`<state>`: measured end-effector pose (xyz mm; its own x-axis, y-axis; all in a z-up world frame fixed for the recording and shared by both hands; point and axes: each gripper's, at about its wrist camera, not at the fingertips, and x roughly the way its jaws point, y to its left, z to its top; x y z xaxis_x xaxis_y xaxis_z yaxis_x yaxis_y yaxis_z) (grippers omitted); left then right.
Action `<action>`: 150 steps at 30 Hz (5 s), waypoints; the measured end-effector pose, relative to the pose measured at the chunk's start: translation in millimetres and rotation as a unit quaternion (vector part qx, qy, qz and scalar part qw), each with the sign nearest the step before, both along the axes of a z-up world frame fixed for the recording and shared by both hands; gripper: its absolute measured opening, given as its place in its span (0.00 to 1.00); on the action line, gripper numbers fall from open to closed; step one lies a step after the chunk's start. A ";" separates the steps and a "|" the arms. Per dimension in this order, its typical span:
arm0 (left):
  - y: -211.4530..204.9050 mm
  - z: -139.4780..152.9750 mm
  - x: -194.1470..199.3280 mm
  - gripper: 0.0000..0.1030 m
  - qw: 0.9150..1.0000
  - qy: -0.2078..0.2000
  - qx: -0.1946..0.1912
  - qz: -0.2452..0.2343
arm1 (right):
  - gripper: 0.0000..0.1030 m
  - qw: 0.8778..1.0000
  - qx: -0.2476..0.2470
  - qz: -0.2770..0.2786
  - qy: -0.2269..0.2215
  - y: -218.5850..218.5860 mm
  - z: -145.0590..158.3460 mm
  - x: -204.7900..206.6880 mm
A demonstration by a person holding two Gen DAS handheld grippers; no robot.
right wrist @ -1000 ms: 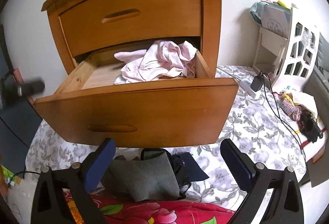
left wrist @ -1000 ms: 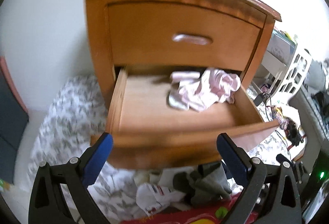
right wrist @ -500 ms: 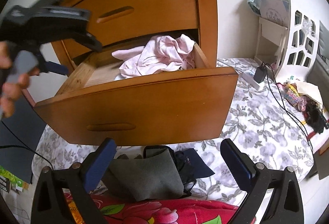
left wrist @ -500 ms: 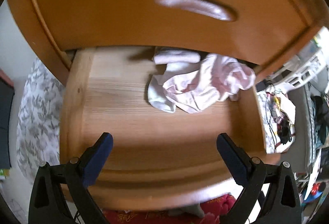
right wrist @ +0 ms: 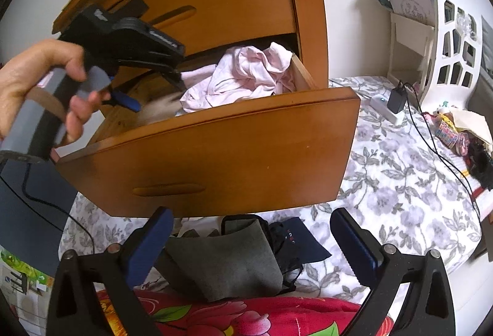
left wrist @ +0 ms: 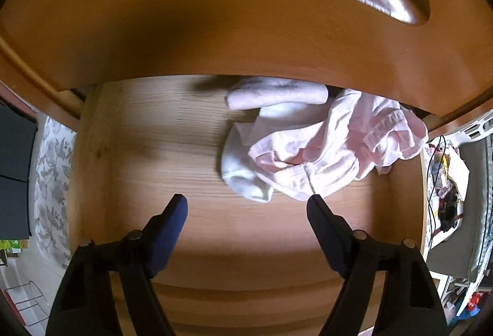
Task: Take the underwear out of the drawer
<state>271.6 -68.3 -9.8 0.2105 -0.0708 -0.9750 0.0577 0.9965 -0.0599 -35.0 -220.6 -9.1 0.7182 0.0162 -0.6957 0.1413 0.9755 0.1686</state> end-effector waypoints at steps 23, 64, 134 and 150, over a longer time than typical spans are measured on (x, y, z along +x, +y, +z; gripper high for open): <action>-71.7 -34.1 51.8 0.73 0.997 0.040 0.052 -0.044 | 1.00 0.999 0.034 0.005 0.013 -8.0 -8.8 5.5; -88.0 -19.7 33.5 0.10 0.996 -0.049 0.004 -0.070 | 1.00 0.999 0.043 0.002 0.016 -11.0 -10.7 6.6; -86.3 -20.8 -22.1 0.49 0.983 0.010 0.055 -0.174 | 1.00 0.999 0.028 0.002 0.015 -8.8 -9.5 3.5; -116.4 -43.5 -43.5 0.09 0.961 0.015 0.129 -0.242 | 1.00 0.999 0.029 0.002 0.016 -8.7 -10.1 4.1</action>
<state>228.1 -184.7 -53.2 0.1850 0.0914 -0.9785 0.5211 0.8350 0.1765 -30.8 -229.3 -19.3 0.6960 0.0599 -0.7155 0.1441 0.9646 0.2209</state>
